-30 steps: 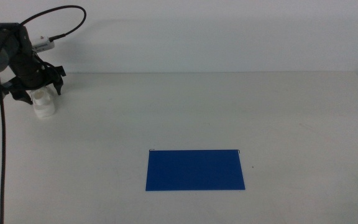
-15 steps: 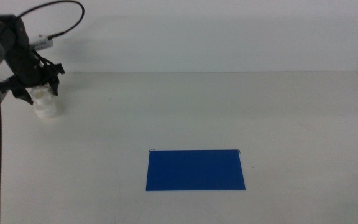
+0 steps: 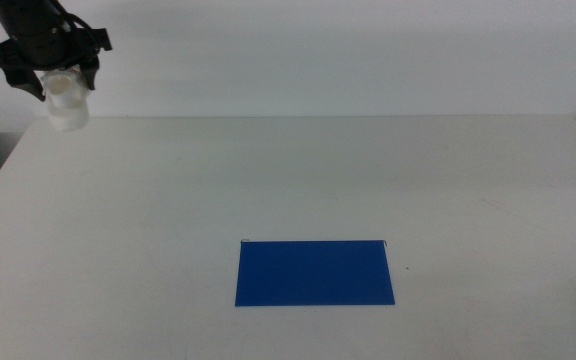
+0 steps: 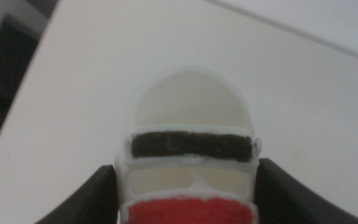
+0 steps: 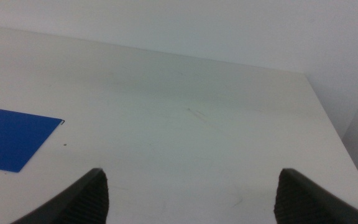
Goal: Use one arm to grab the shoe from the table and place it on the mat.
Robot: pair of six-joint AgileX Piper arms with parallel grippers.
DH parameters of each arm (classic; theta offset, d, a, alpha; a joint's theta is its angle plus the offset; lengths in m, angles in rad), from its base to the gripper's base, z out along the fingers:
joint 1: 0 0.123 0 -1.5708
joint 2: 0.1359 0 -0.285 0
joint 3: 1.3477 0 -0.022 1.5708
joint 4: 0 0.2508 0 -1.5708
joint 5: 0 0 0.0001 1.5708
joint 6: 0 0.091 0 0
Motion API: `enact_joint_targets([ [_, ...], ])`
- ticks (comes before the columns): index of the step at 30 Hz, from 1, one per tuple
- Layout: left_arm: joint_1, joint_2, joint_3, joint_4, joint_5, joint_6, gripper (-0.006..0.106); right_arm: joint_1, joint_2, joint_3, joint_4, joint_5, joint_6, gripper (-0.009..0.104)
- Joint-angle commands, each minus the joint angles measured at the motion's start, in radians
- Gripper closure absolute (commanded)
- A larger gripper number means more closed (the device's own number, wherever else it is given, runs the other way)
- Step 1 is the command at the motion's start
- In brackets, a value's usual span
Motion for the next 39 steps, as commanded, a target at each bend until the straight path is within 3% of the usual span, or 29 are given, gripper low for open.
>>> enact_joint_targets([
  [1,-0.028,-0.149,0.077,0.018,0.055,-0.041,0.102,0.003,0.004,0.005,-0.011,-0.073,-0.010,0.017],
  [6,-0.119,-0.348,0.357,0.090,-0.056,-0.152,0.102,0.003,0.004,0.005,-0.011,-0.073,-0.010,0.017],
  [12,-0.222,-0.521,0.602,0.098,-0.150,-0.321,0.102,0.003,0.004,0.005,-0.011,-0.073,-0.010,0.017],
  [28,-0.613,-0.436,0.610,0.066,-0.200,-0.444,0.102,0.003,0.004,0.005,-0.011,-0.073,-0.010,0.017],
  [39,-0.786,-0.245,0.508,0.048,-0.227,-0.446,0.102,0.003,0.004,0.005,-0.011,-0.073,-0.010,0.017],
])
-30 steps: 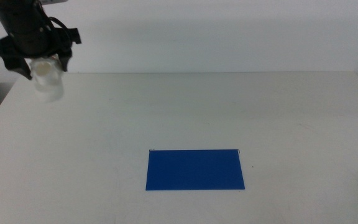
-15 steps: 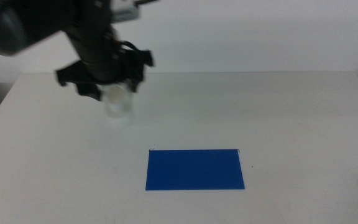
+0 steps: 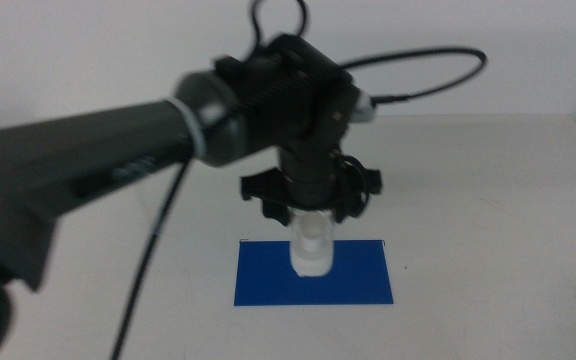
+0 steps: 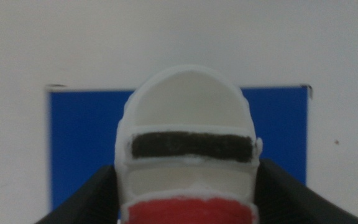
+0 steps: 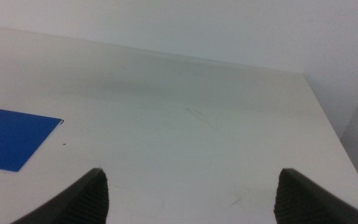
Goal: Use one arm to grab the shoe from the table and place it on the mat.
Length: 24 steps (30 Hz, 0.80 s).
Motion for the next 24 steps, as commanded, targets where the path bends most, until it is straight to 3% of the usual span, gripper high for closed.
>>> enact_joint_targets([
  [1,-0.024,-0.020,-0.057,0.009,-0.022,-0.010,0.102,0.003,0.004,0.005,-0.011,-0.073,-0.010,0.017],
  [19,-0.047,0.011,-0.080,0.020,-0.108,-0.067,0.102,0.003,0.004,0.005,-0.011,-0.073,-0.010,0.017],
  [24,-0.047,0.011,-0.080,-0.024,-0.110,-0.164,0.102,0.003,0.004,0.005,-0.011,-0.073,-0.010,0.017],
])
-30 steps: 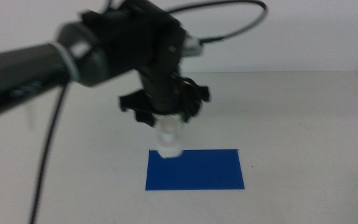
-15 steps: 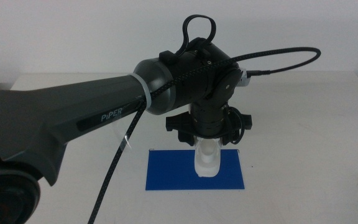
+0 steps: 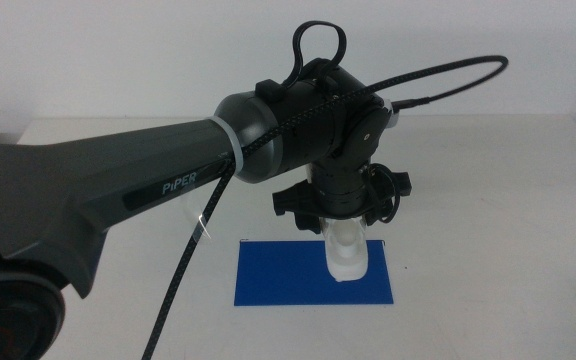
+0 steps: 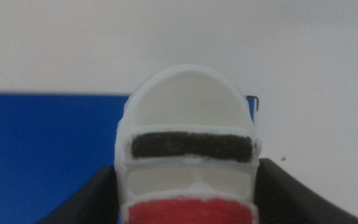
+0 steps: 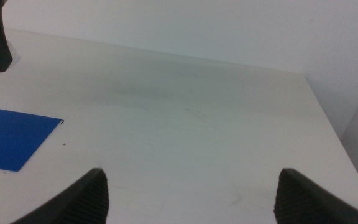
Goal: Use one arm to grab the shoe from the table and place it on the mat.
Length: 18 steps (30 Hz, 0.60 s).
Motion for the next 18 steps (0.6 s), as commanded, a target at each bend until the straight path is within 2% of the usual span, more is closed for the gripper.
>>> enact_joint_targets([
  [1,-0.005,-0.062,-0.032,-0.014,-0.029,-0.089,0.102,0.003,0.004,0.005,-0.011,-0.073,-0.010,0.017],
  [7,-0.005,-0.062,-0.032,0.040,-0.027,-0.123,0.102,0.003,0.004,0.005,-0.011,-0.073,-0.010,0.017],
  [14,-0.005,-0.062,-0.032,0.063,-0.027,-0.126,0.102,0.003,0.004,0.005,-0.011,-0.073,-0.010,0.017],
  [18,-0.005,-0.059,-0.031,0.077,-0.024,-0.256,0.102,0.003,0.004,0.005,-0.011,-0.073,-0.010,0.017],
])
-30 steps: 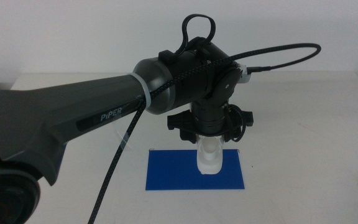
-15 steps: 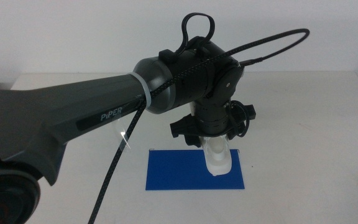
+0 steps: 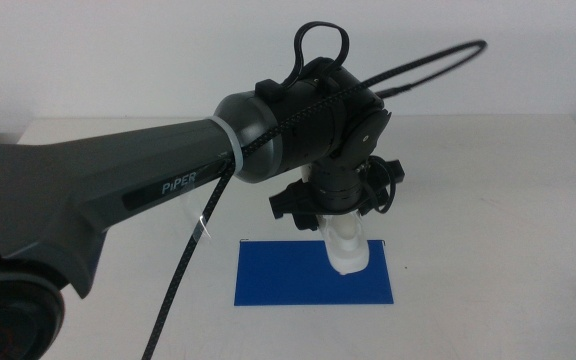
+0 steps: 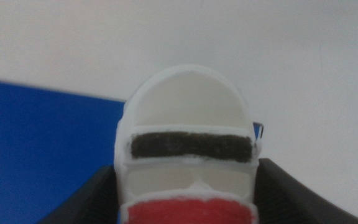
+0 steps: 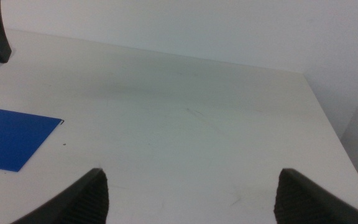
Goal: Use one arm to grab the shoe from the table and place it on the mat.
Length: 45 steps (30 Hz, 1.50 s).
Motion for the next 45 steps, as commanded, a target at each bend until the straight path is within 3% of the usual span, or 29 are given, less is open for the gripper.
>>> enact_joint_targets([
  [1,-0.005,-0.060,-0.029,0.021,-0.022,-0.142,0.102,0.003,0.004,0.005,-0.011,-0.073,-0.010,0.017],
  [9,-0.007,-0.060,-0.029,0.017,0.037,-0.814,0.102,0.003,0.004,0.005,-0.011,-0.073,-0.010,0.017],
  [12,-0.016,-0.060,-0.029,0.054,0.105,-0.995,0.102,0.003,0.004,0.005,-0.011,-0.073,-0.010,0.017],
  [18,-0.025,-0.060,-0.029,0.144,0.203,-1.004,0.102,0.003,0.004,0.005,-0.011,-0.073,-0.010,0.017],
  [28,-0.025,-0.046,-0.033,0.143,0.354,-1.004,0.102,0.003,0.004,0.005,-0.011,-0.073,-0.010,0.017],
  [45,-0.001,0.110,-0.158,0.097,0.353,-1.004,0.102,0.003,0.004,0.005,-0.011,-0.073,-0.010,0.017],
])
